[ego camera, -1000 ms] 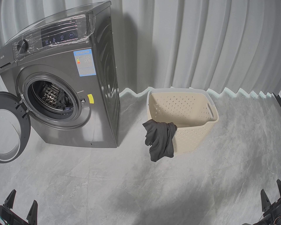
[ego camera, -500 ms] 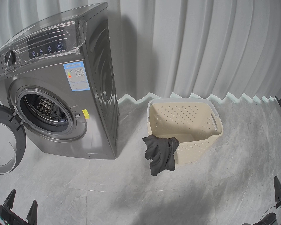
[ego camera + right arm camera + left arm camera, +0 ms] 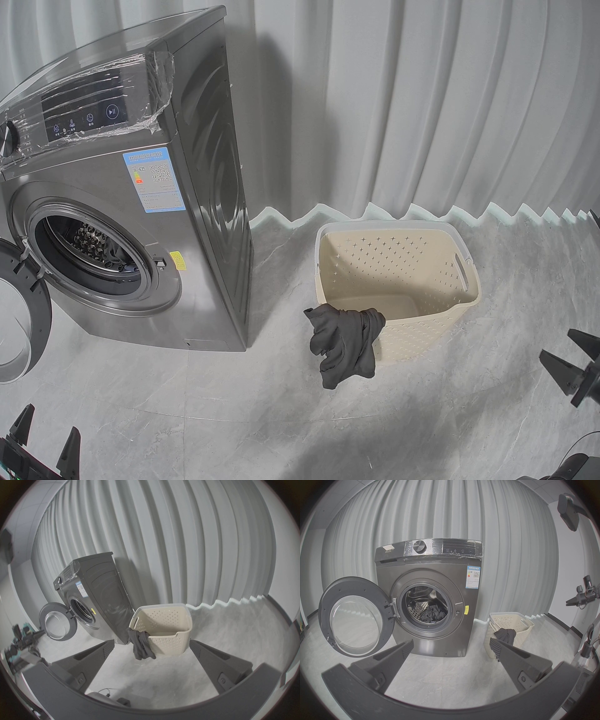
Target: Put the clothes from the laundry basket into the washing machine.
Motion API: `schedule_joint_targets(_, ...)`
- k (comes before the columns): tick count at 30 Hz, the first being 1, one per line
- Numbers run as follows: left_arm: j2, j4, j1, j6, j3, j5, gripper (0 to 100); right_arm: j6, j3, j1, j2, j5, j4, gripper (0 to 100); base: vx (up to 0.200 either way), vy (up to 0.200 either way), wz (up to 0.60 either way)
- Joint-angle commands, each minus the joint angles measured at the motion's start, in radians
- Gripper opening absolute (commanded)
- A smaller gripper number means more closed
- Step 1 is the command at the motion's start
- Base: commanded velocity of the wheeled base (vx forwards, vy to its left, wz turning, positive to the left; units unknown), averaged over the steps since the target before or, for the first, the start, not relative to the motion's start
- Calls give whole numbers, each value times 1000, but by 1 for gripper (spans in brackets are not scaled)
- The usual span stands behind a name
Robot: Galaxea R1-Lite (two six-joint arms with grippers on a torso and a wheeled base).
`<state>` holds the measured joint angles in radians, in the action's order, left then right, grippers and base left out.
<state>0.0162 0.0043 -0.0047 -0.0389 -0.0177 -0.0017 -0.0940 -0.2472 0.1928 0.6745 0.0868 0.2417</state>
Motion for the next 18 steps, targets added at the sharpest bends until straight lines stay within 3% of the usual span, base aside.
schedule_joint_targets(1,-15,0,0,-1,15,0,100,-135,-27,71,378,13,194,100,0,0,0)
schedule_joint_targets(4,-15,0,0,-1,15,0,100,-167,-24,93,441,7,255,100,0,0,0)
schedule_joint_targets(11,-15,0,0,-1,15,0,100,-171,-37,112,579,-15,278,100,0,0,0)
schedule_joint_targets(18,-15,0,0,2,15,-1,100,-170,-38,146,728,-42,393,100,0,0,0)
